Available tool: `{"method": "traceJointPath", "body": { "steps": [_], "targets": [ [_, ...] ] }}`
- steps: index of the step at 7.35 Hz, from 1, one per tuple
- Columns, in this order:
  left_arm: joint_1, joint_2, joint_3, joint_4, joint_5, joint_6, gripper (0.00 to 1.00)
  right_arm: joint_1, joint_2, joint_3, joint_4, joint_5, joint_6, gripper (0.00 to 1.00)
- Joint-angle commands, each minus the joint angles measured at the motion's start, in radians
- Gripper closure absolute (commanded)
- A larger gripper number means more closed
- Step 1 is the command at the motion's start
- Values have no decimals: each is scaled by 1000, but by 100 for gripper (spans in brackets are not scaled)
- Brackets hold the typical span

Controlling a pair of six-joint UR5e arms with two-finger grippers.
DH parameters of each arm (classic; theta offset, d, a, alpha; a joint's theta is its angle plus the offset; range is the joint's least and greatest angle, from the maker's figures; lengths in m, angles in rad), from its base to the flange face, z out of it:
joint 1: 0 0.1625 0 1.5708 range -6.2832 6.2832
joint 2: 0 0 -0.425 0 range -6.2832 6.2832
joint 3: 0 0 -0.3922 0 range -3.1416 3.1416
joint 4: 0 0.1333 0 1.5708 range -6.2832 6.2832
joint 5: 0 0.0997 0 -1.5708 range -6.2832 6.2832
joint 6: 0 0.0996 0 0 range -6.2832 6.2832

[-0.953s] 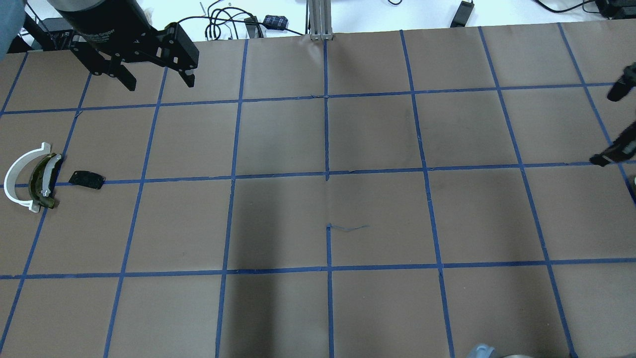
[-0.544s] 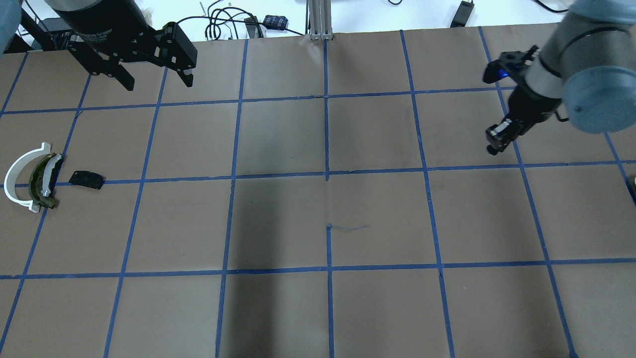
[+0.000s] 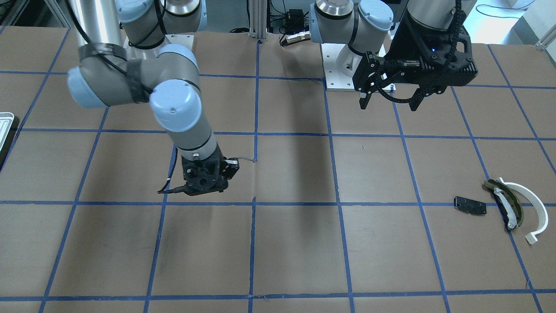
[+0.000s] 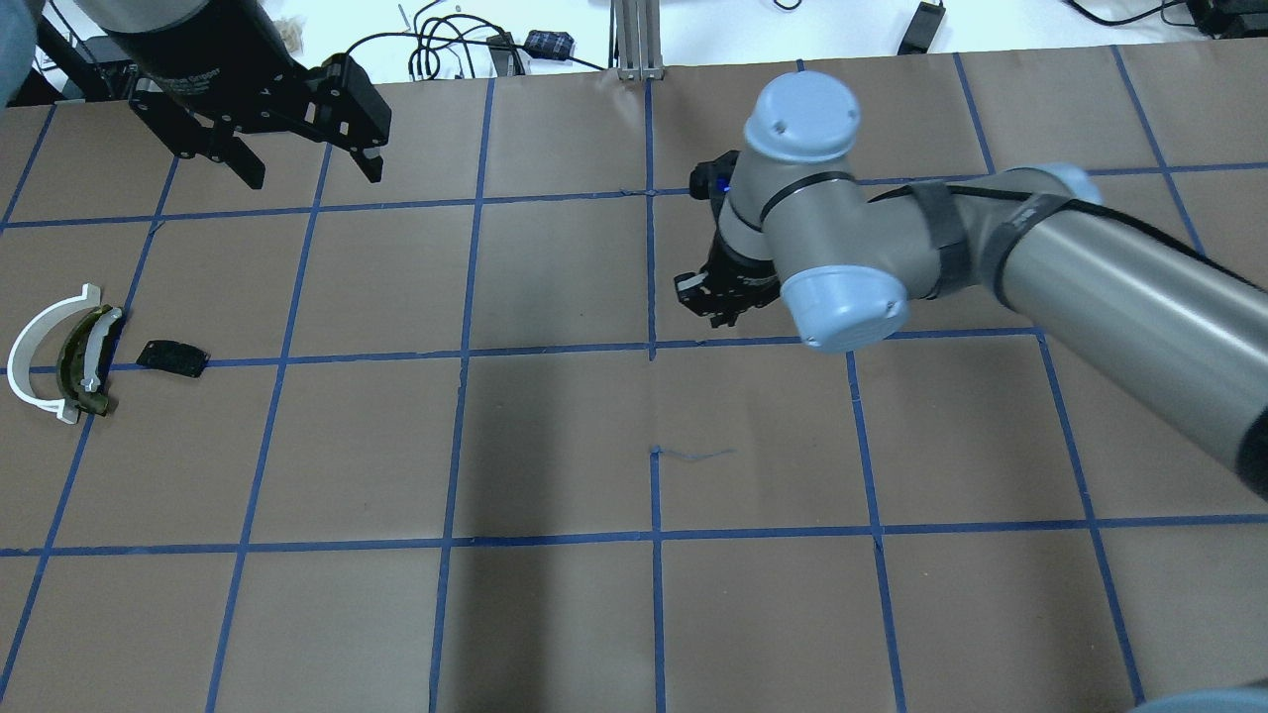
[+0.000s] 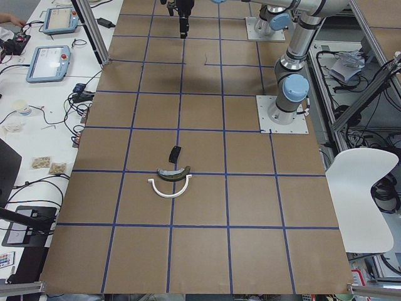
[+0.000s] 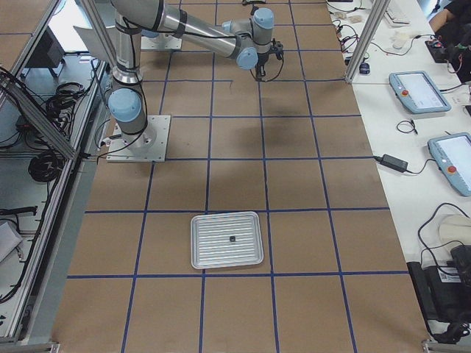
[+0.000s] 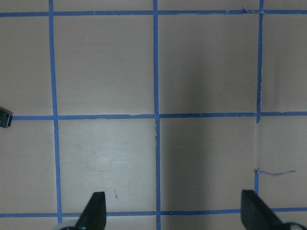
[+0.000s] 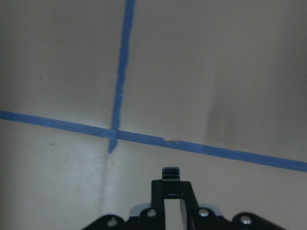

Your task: Place bearing gear from tray to pile

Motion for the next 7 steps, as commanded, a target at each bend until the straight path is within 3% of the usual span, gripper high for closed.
{"method": "traceJointPath", "body": {
  "steps": [1, 2, 3, 4, 6, 7],
  "targets": [
    [-3, -24, 3, -9, -4, 13, 0, 84, 76, -73, -62, 23, 139, 89],
    [-4, -20, -6, -18, 3, 16, 0, 84, 93, -107, -55, 66, 148, 78],
    [-4, -18, -9, -52, -4, 30, 0, 83, 97, -108, -53, 61, 138, 24],
    [2, -62, -32, -34, -4, 76, 0, 74, 89, -105, -44, 48, 134, 0],
    [11, -109, -128, 160, 9, 75, 0, -38, 20, -117, 29, 53, 60, 0],
    [11, -118, -147, 163, 3, 75, 0, -128, -45, -117, 131, 48, -90, 0]
  ]
}}
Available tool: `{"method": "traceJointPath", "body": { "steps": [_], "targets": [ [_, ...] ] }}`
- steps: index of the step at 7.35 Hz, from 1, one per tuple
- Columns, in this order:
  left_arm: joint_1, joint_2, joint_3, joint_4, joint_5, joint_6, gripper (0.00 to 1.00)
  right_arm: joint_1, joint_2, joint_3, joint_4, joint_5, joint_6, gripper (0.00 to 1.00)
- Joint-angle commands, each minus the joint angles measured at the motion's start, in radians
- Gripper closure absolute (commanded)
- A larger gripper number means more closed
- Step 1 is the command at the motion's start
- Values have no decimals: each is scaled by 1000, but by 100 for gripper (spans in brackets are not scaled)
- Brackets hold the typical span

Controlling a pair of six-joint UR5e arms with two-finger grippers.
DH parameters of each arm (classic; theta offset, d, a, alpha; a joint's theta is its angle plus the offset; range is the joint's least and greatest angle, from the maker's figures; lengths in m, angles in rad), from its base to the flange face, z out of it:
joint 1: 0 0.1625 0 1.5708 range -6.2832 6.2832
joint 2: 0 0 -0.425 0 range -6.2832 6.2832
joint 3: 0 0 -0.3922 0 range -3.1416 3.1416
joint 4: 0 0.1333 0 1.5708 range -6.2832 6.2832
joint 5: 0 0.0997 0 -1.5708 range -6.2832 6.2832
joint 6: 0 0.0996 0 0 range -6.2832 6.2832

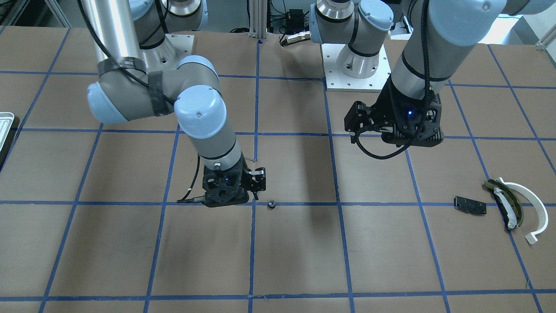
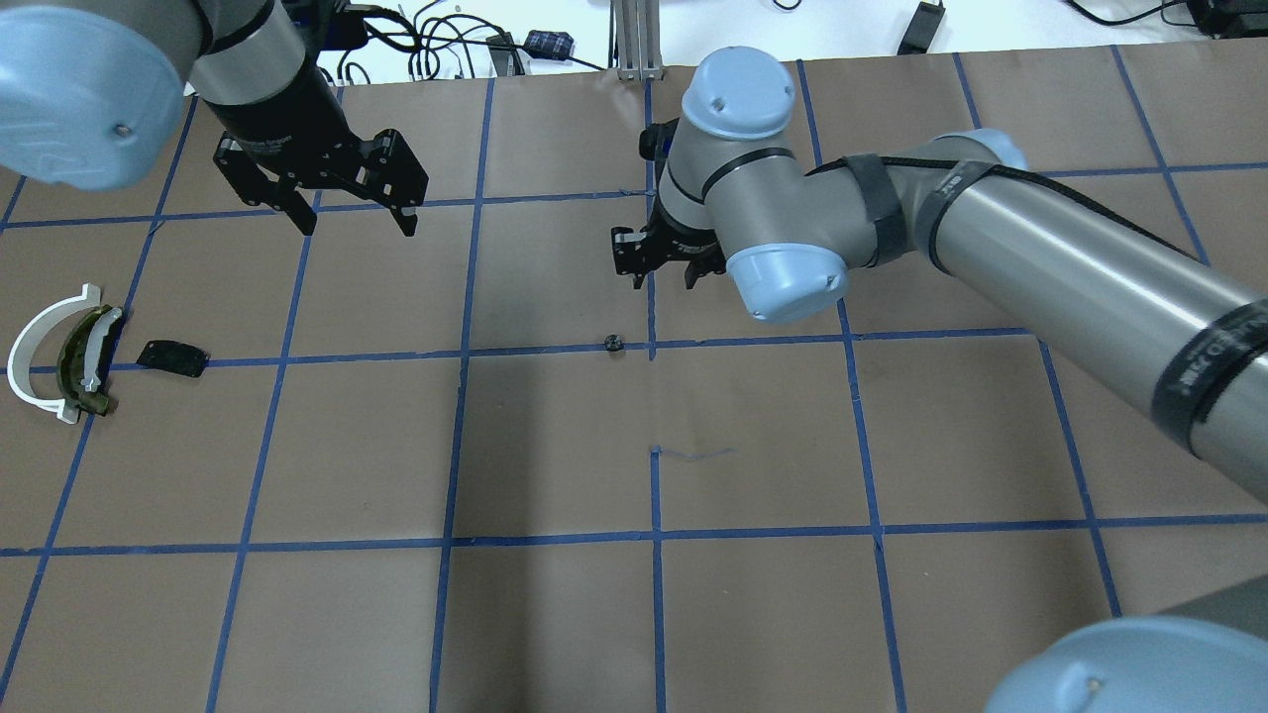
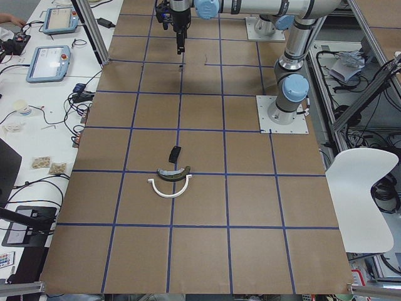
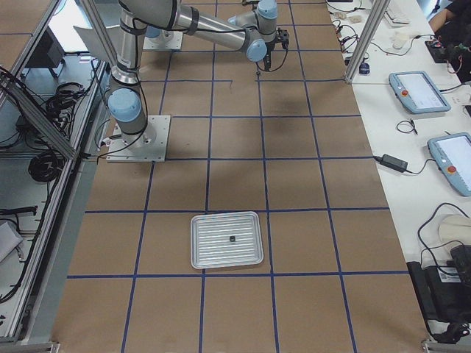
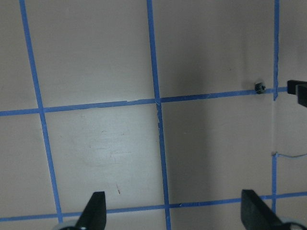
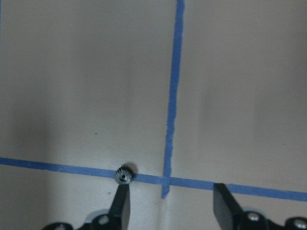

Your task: Place bearing gear from tray to pile

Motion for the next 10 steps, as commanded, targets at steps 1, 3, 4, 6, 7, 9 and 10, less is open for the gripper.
{"method": "traceJointPath", "body": {
  "steps": [1, 3, 4, 6, 7, 9, 10],
  "targets": [
    [-6, -59, -67, 67, -15, -52, 0, -205, -131, 9, 182, -10, -266, 0],
    [-144, -168, -116, 322, -45, -212, 0, -456, -186, 9, 263, -102, -591, 0],
    [-228, -223, -128, 380, -39, -317, 0, -544, -214, 4, 267, -113, -705, 0],
    [-273, -346, -132, 540, -45, -424, 0, -740, -219, 12, 261, -169, -1005, 0],
    [-307, -397, -129, 613, -44, -483, 0, -855, -211, 12, 257, -171, -1156, 0],
    [-313, -435, -136, 612, -35, -475, 2, -1064, -155, 15, 249, -173, -1444, 0],
    [-316, -438, -138, 601, -36, -485, 4, -1136, -124, 16, 244, -173, -1526, 0]
  ]
}}
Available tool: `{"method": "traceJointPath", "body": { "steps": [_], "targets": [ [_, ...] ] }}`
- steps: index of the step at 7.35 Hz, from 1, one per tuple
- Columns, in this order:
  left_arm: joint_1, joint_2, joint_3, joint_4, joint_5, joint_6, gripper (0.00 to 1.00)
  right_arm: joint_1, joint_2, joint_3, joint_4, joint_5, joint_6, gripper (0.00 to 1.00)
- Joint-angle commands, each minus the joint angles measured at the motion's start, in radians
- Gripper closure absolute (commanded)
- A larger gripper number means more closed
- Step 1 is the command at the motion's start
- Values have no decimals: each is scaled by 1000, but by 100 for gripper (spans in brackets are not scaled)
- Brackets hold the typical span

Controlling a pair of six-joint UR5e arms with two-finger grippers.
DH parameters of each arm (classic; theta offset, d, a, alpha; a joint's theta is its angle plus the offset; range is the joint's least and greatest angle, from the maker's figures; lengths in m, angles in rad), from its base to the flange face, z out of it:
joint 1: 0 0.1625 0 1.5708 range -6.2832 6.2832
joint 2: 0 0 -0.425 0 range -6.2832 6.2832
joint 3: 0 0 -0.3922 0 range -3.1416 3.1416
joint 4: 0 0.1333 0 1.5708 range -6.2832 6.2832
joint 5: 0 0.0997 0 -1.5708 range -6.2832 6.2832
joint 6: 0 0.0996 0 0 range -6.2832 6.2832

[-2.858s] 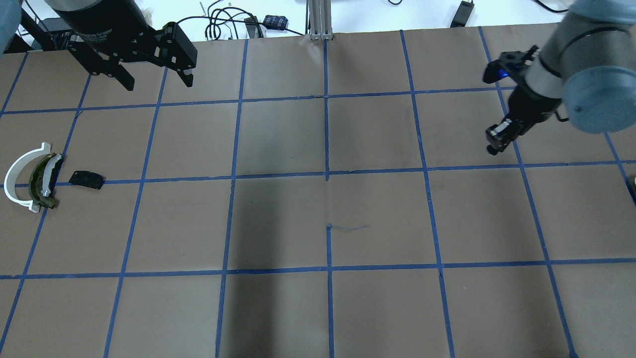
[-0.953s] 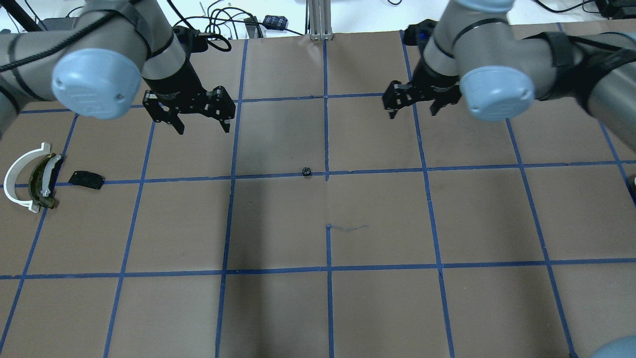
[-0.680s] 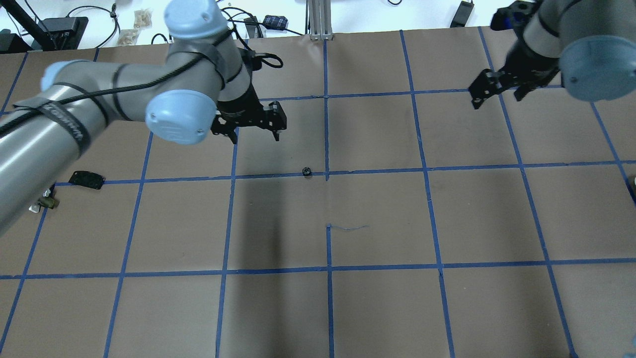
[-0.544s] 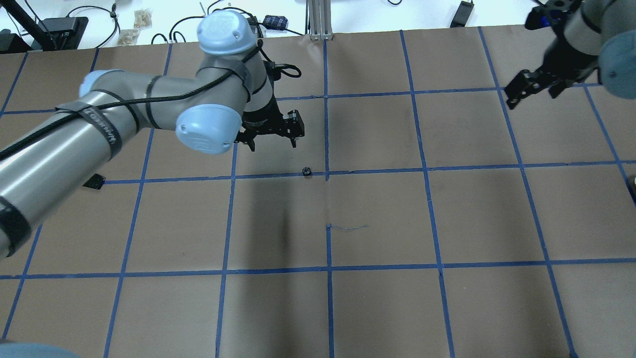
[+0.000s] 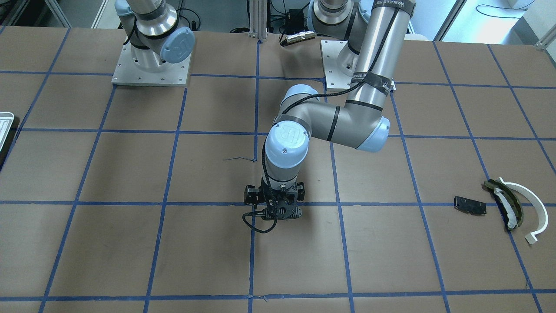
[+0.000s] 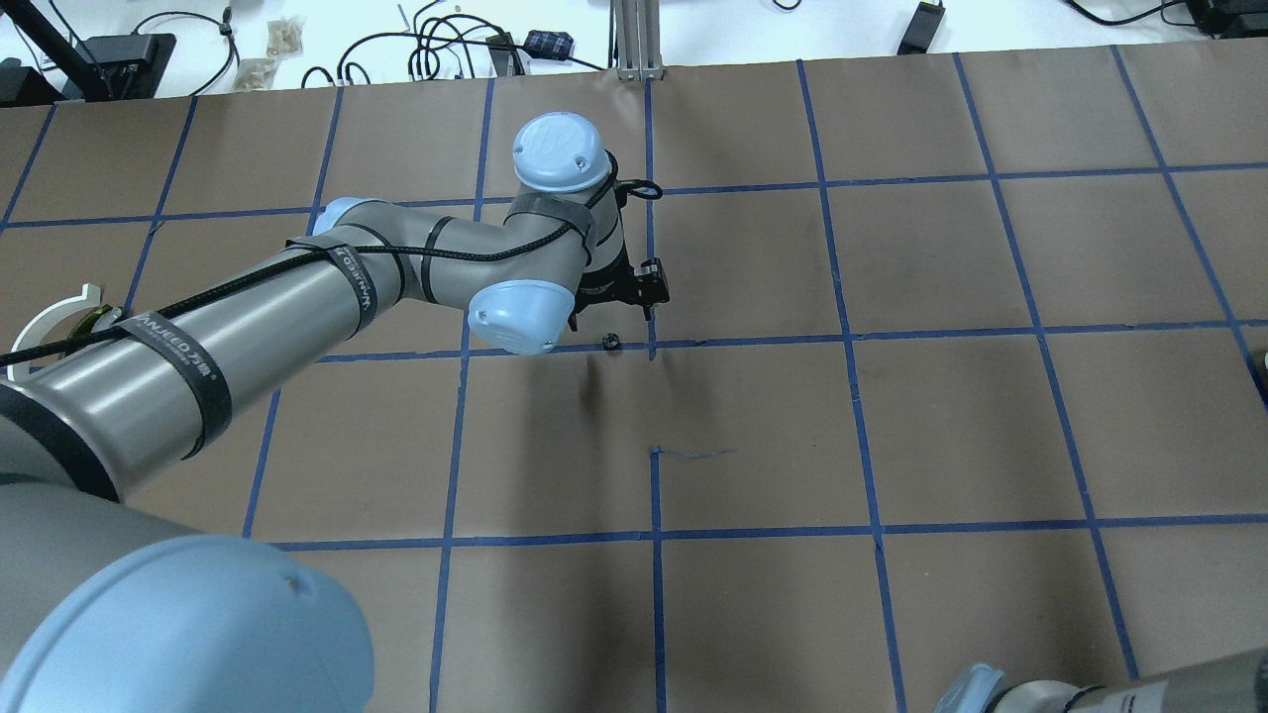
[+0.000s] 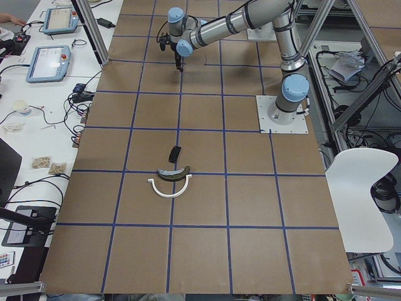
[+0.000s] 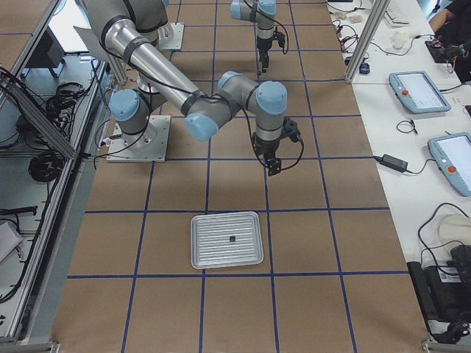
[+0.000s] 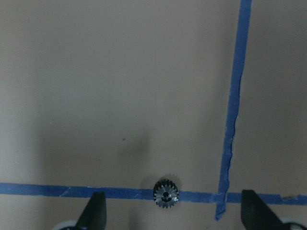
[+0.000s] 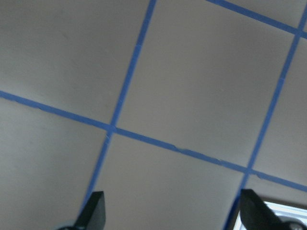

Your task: Place bearing gear from tray to pile

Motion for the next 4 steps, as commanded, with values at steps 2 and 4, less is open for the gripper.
{"method": "traceJointPath", "body": {
  "steps": [2, 4],
  "targets": [
    [-4, -11, -9, -7, 2, -4, 10, -170, 191, 3, -116, -11, -215, 2],
    [-5, -23, -24, -2, -6, -11, 18, -231, 276, 2, -208, -11, -273, 5]
  ]
}}
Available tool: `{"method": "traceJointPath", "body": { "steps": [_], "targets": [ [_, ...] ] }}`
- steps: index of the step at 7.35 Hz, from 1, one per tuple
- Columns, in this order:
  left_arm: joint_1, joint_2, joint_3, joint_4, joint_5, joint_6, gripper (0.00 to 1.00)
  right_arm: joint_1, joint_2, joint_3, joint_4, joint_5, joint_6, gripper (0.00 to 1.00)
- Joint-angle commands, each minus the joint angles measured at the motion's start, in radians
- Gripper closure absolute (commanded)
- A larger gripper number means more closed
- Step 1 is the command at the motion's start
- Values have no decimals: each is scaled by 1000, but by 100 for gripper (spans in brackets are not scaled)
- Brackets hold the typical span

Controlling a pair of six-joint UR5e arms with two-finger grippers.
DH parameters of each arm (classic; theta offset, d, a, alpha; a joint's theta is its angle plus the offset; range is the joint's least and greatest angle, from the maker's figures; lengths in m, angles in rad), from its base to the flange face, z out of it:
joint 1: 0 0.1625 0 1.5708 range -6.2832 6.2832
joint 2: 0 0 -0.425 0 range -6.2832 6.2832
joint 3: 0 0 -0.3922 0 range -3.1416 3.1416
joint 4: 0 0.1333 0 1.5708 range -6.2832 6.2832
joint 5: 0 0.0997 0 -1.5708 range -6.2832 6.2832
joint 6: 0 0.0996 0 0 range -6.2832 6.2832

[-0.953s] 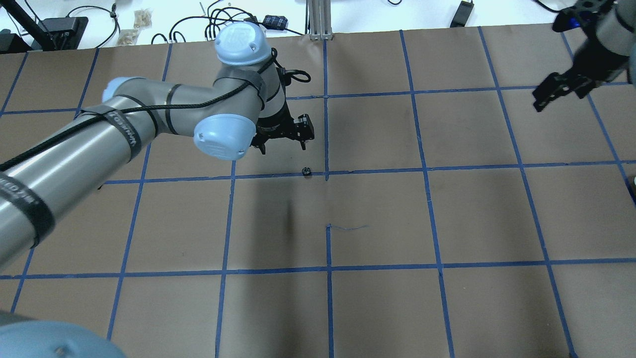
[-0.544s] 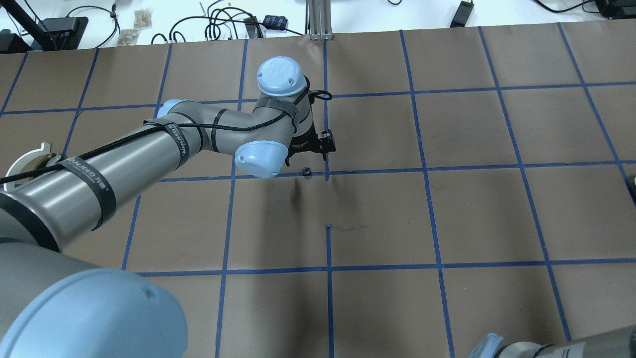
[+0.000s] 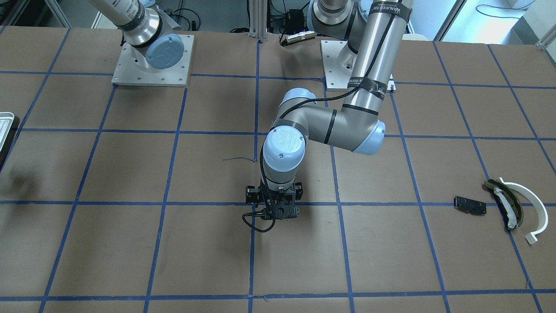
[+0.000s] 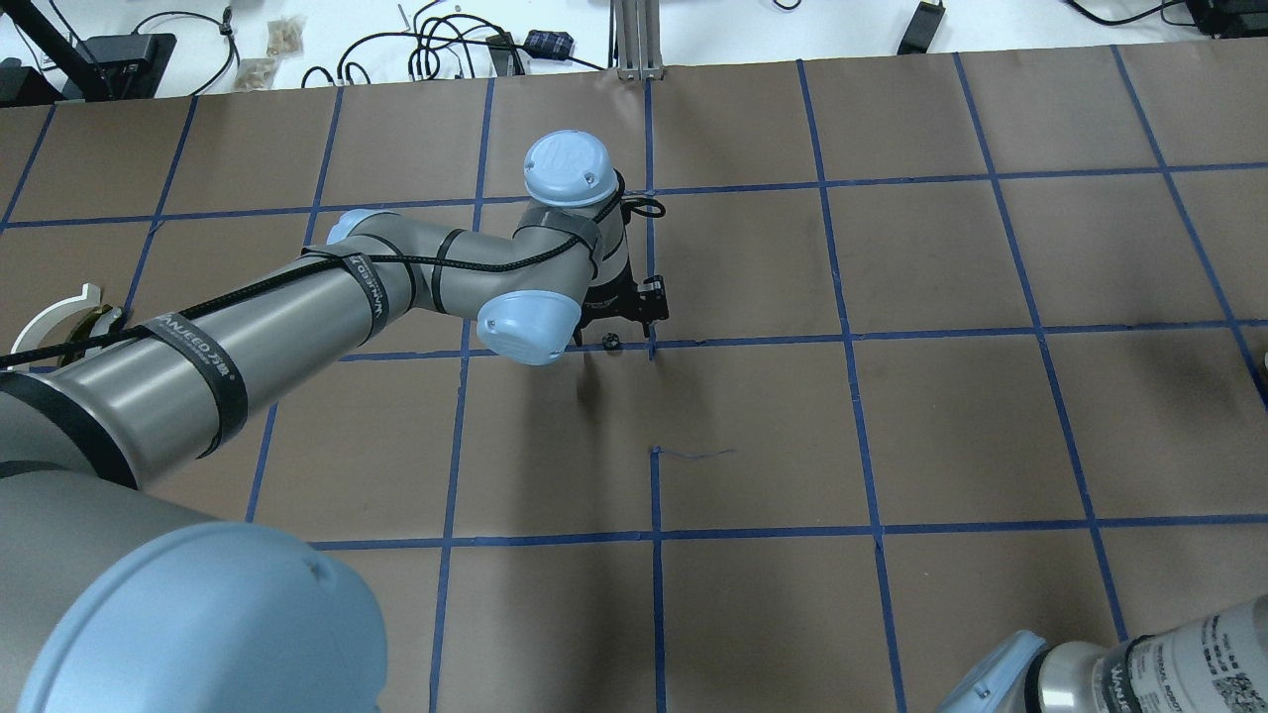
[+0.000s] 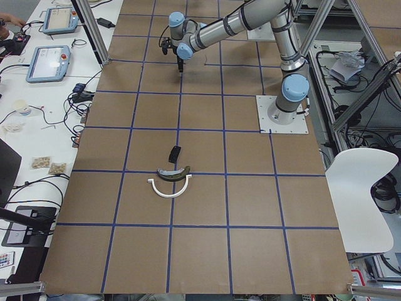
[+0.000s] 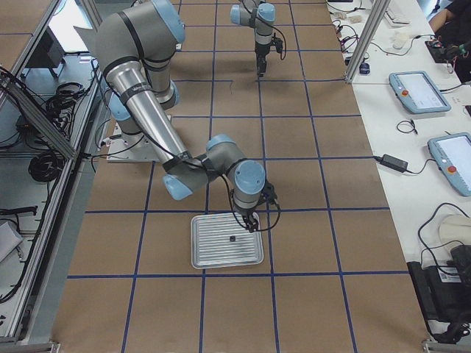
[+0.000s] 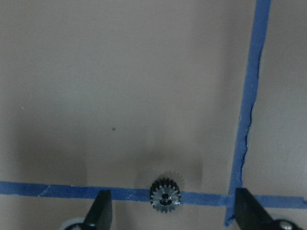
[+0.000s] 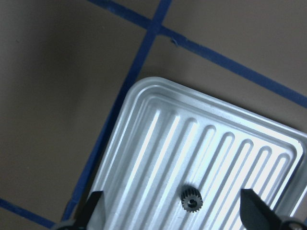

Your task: Place bearing gear from tray to pile

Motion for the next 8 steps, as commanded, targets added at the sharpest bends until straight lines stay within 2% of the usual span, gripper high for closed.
{"method": "traceJointPath", "body": {
  "steps": [1, 3, 4, 5, 6, 7, 8],
  "targets": [
    [0, -3, -24, 9, -5, 3, 18, -49, 71, 2, -64, 3, -50, 6],
    [0, -5, -24, 8, 2, -4, 87, -55, 109, 2, -103, 9, -50, 9],
    [0, -3, -24, 11, 5, 0, 92, -55, 116, 2, -104, 3, -51, 9],
    [0, -3, -20, 14, 5, 2, 92, -55, 119, 2, -102, 0, -56, 12],
    [0, -5, -15, 14, 5, 5, 93, -55, 116, 2, -107, -3, -67, 32],
    [2, 0, -17, 14, 6, 6, 98, -55, 114, 0, -113, -14, -68, 58],
    [2, -1, -18, 14, 8, 5, 100, -55, 114, 2, -111, -20, -70, 74]
  ]
}}
